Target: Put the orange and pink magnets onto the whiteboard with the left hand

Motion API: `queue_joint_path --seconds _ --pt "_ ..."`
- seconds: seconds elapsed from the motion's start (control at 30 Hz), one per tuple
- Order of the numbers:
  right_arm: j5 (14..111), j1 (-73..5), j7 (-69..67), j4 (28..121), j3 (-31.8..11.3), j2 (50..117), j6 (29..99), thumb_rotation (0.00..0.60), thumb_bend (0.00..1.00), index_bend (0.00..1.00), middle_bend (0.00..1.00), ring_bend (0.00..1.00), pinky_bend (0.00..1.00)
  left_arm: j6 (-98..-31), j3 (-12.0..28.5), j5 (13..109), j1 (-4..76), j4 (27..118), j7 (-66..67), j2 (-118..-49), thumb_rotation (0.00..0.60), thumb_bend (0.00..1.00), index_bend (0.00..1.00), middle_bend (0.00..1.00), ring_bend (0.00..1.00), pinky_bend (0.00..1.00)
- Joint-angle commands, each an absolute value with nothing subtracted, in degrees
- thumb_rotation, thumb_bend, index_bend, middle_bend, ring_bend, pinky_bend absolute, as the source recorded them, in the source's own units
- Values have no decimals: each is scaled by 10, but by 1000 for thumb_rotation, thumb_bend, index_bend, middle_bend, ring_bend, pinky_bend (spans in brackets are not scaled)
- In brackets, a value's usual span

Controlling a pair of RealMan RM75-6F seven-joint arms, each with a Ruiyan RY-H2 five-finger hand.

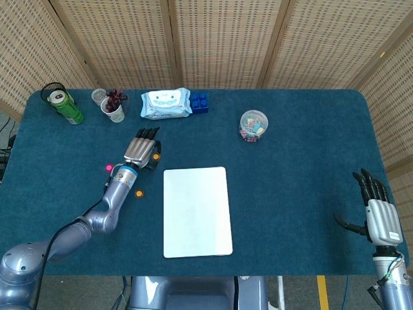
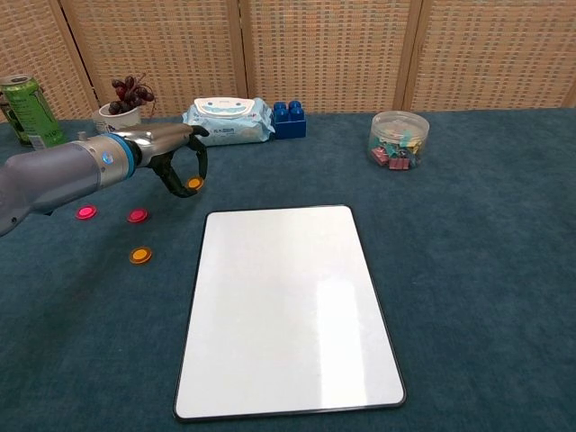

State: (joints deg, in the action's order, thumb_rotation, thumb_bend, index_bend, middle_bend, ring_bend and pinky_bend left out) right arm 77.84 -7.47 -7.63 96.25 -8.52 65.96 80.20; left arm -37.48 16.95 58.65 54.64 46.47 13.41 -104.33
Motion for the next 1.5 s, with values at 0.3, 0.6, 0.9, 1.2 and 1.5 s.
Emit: queue_joint_path --seconds 0.3,0.6,0.9,1.2,1.5 --pt "779 -74 -78 962 -85 660 804 600 258 0 0 0 0 -397 125 620 519 645 139 -980 600 346 585 0 0 0" --pt "780 -74 -82 961 -86 660 804 600 259 0 0 0 0 -398 110 609 527 669 166 -990 600 293 510 0 0 0" --pt "780 -74 -83 961 -85 659 803 600 259 0 0 0 0 -408 101 598 518 708 173 -962 600 155 0 0 0 0" --pt "783 -74 -79 960 -85 660 806 600 259 0 0 0 0 -502 39 702 432 731 80 -910 600 231 249 0 0 0" --pt "783 -73 -72 962 -85 662 809 600 259 0 0 0 0 -490 14 733 405 696 6 -896 600 320 351 0 0 0"
